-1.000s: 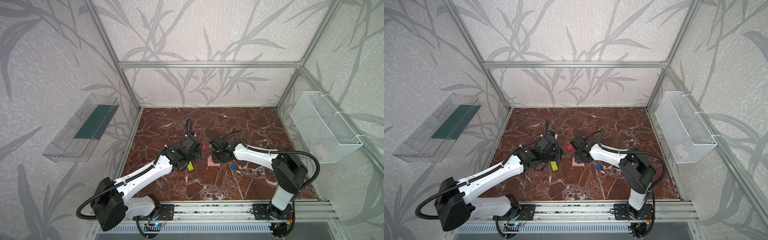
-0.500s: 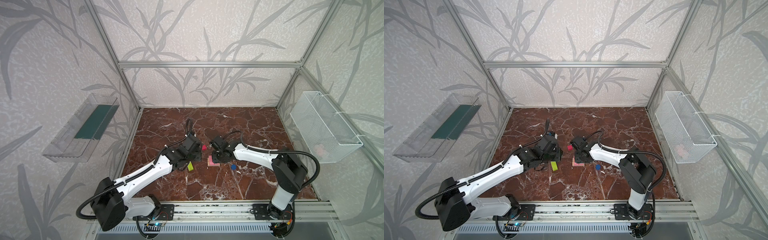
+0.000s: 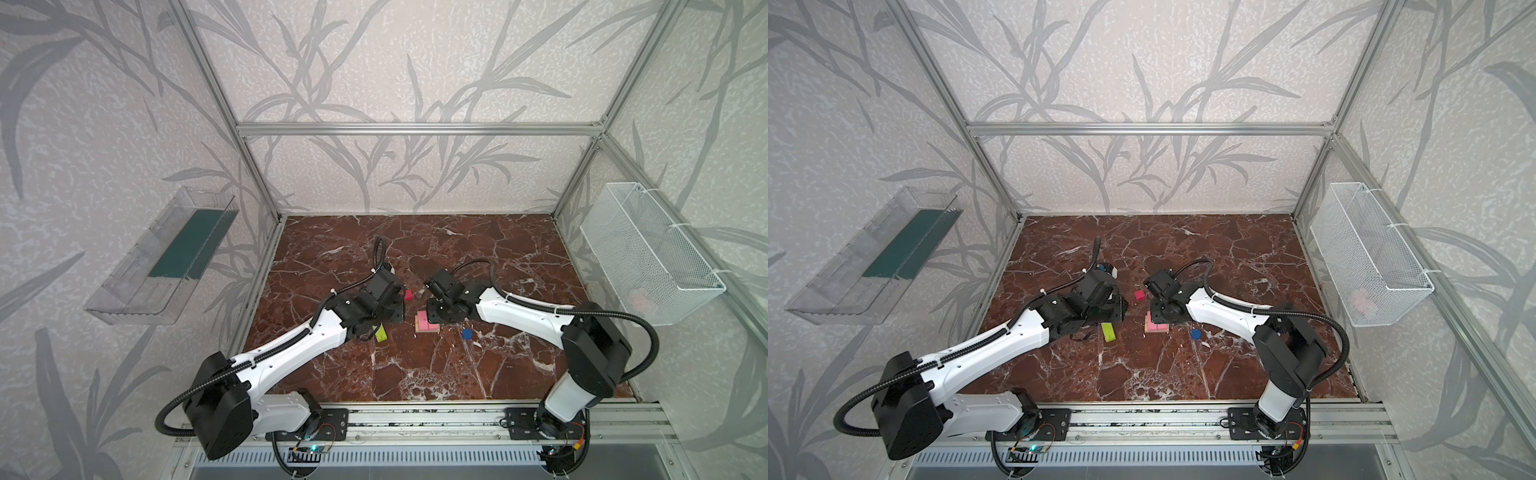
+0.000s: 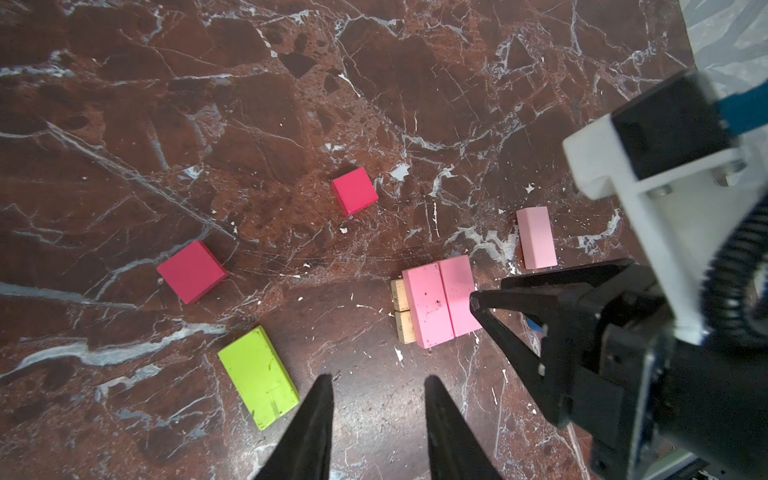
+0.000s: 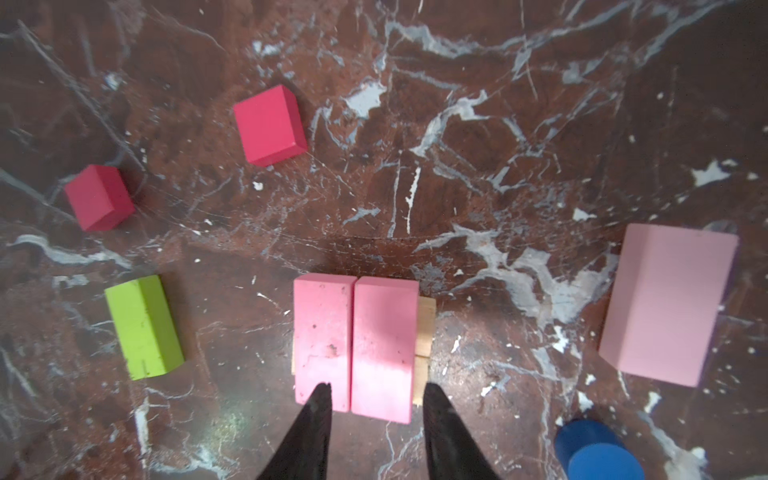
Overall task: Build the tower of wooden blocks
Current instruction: 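Open the right gripper and raise it while the left gripper hovers near the blocks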
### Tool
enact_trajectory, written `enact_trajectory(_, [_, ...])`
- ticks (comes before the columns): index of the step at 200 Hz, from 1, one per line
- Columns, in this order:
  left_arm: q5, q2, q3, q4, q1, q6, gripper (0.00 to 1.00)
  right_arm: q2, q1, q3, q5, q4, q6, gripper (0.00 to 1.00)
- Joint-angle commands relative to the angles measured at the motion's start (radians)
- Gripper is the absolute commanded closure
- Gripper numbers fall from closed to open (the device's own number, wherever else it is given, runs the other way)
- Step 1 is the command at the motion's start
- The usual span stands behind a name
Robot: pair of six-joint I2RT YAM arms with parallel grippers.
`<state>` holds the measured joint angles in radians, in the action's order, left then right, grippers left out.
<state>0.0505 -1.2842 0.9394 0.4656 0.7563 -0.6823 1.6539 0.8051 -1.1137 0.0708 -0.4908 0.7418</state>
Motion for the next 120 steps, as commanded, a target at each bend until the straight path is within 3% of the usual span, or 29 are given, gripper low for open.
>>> enact_trajectory(1, [-0.044, -0.033, -0.011, -0.036, -0.006, -0.020, 0.65, -0.054, -0.008, 0.036, -0.004, 0.023, 0.005, 0.60])
enact_trajectory(44, [-0.147, -0.109, -0.009, -0.107, -0.006, -0.041, 0.67, -0.126, -0.052, 0.158, -0.128, 0.206, -0.027, 0.53])
enact_trajectory(120, [-0.295, -0.326, 0.060, -0.131, -0.006, -0.064, 0.75, -0.144, -0.113, 0.254, -0.228, 0.327, -0.064, 0.57])
